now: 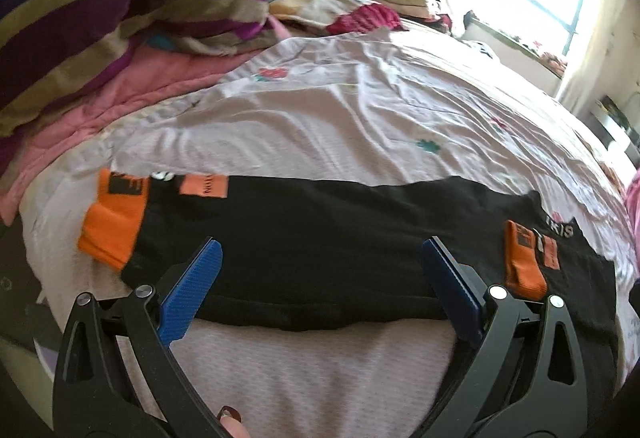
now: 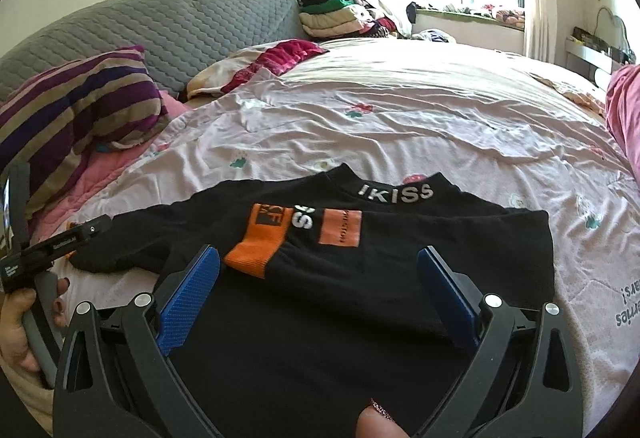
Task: Fold small clothes
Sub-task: 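Move the left tool to the other sleeve's orange cuff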
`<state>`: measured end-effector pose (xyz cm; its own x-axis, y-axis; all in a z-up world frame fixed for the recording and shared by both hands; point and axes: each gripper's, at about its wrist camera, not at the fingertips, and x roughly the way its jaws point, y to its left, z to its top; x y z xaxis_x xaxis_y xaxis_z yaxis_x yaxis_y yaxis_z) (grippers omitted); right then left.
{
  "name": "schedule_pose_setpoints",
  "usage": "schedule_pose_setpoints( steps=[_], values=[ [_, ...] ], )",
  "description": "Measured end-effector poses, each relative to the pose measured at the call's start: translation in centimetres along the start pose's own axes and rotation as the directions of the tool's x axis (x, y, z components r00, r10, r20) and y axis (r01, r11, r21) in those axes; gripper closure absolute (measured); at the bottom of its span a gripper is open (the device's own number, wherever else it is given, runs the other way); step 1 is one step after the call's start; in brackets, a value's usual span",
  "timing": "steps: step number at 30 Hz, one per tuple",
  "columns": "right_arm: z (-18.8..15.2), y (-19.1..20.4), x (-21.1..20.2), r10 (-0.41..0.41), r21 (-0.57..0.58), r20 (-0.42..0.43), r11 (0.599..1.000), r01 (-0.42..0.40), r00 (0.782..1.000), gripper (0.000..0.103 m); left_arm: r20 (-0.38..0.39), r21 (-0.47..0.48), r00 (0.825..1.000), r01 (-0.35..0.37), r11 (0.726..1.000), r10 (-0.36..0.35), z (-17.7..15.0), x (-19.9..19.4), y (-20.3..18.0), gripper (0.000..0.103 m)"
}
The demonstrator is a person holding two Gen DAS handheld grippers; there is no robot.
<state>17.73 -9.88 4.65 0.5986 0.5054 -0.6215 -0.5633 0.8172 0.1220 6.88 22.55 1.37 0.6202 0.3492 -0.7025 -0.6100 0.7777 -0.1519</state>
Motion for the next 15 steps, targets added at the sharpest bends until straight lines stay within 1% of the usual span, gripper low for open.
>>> schedule_pose_setpoints(
  steps=[3,5,9,15],
  values=[
    [0.0,0.8,0.4,0.002,0.002,-0.008,1.0,-0.002,1.0,0.005,-0.002,-0.024,1.0,-0.008,1.0,0.008,0.3,0.0,1.2,0.01],
    [-0.1,1.3,0.7,0.005,0.003,-0.019,1.0,-0.005,1.0,0.005,0.006,-0.043,1.0,-0.026,0.999,0.027,0.5,-0.3,2.3,0.01],
    [-0.6,3.2,1.7,0.014,-0.02,-0.043,1.0,-0.015,0.999,0.005,0.008,-0.08,0.999,-0.045,0.996,0.046,0.7,-0.5,4.0,0.01],
    [-0.5,7.4,3.2,0.067,-0.07,-0.065,0.995,-0.071,0.996,0.005,-0.004,-0.146,0.994,-0.105,0.984,0.106,1.0,-0.2,7.4,0.01]
  ],
)
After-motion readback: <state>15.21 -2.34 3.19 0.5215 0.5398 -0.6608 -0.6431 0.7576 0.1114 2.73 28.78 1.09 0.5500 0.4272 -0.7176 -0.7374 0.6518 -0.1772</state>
